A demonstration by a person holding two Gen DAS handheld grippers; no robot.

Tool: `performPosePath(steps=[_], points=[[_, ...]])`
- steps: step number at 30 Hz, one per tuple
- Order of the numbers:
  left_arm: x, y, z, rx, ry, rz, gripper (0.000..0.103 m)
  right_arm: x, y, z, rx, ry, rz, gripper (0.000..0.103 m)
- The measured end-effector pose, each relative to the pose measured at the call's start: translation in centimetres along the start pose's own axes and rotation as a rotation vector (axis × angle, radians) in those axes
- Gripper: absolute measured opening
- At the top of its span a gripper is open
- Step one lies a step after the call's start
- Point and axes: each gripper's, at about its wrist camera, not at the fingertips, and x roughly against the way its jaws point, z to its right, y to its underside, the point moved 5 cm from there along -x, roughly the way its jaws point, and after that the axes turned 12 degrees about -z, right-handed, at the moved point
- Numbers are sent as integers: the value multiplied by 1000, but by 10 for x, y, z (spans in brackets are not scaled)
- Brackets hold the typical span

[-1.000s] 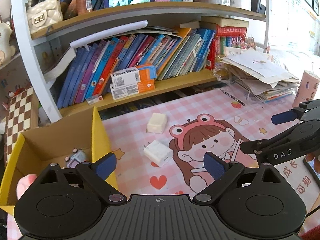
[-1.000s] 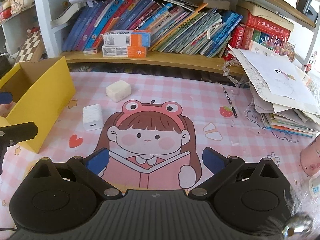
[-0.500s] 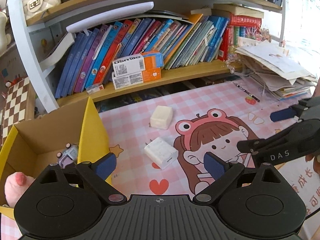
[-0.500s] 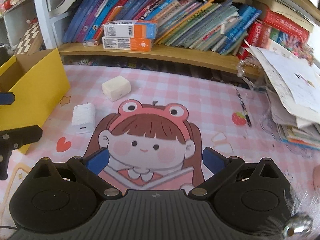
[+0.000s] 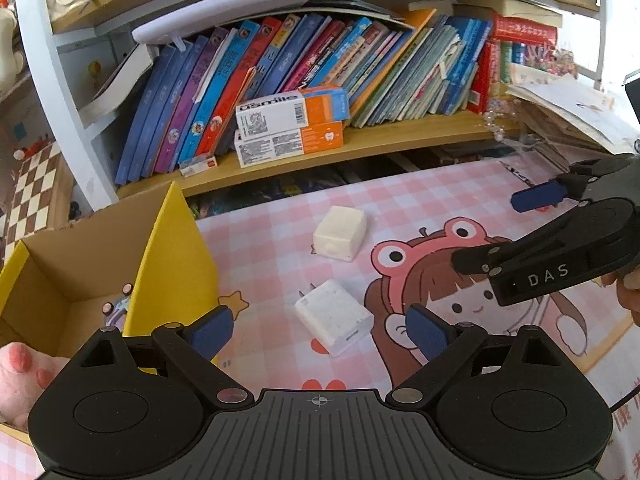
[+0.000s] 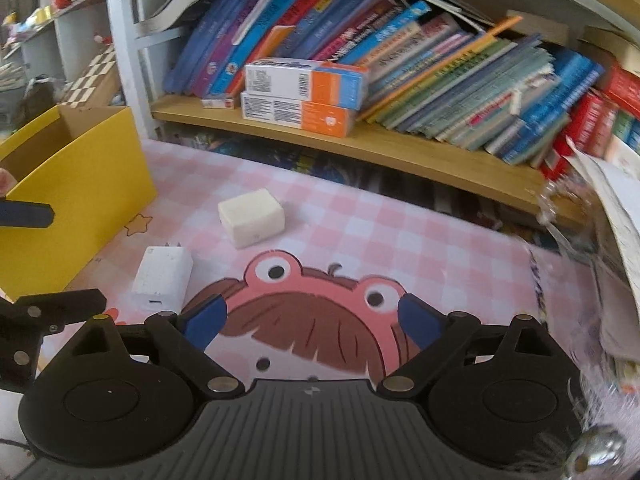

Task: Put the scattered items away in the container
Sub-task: 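Move both open tools over the white charger and white eraser block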

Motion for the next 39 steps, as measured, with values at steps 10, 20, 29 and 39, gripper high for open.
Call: performPosePath(steps=[10, 20, 29, 39], points=[[-25, -7, 5, 5, -14, -40, 93, -31, -21, -8, 147, -72, 6, 94], [-49, -14, 2, 53, -16, -85, 85, -62, -46, -15, 236, -106, 5, 87], [-72, -15, 8, 62, -5, -136, 75, -85, -66, -23, 272, -165, 3, 86], [-87, -14, 5, 98, 4, -162, 70, -109, -74, -31, 269, -183, -27, 75]])
